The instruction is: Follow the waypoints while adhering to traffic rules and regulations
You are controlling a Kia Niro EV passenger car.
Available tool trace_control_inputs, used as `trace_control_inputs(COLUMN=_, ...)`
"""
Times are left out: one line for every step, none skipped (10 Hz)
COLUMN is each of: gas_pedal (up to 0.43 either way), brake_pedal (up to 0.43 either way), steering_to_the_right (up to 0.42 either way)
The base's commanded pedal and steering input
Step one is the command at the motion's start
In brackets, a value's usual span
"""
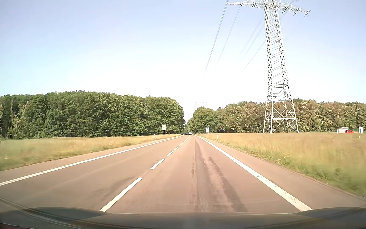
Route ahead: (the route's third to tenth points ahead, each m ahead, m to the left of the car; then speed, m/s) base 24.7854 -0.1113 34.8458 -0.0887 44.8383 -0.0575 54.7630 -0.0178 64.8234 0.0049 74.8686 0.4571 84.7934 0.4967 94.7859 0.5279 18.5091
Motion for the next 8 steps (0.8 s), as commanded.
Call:
trace_control_inputs(gas_pedal=0.157, brake_pedal=0.024, steering_to_the_right=0.002)
trace_control_inputs(gas_pedal=0.169, brake_pedal=0.030, steering_to_the_right=0.001)
trace_control_inputs(gas_pedal=0.169, brake_pedal=0.030, steering_to_the_right=0.000)
trace_control_inputs(gas_pedal=0.169, brake_pedal=0.030, steering_to_the_right=0.000)
trace_control_inputs(gas_pedal=0.169, brake_pedal=0.030, steering_to_the_right=0.000)
trace_control_inputs(gas_pedal=0.169, brake_pedal=0.030, steering_to_the_right=0.000)
trace_control_inputs(gas_pedal=0.169, brake_pedal=0.030, steering_to_the_right=0.000)
trace_control_inputs(gas_pedal=0.169, brake_pedal=0.030, steering_to_the_right=0.000)
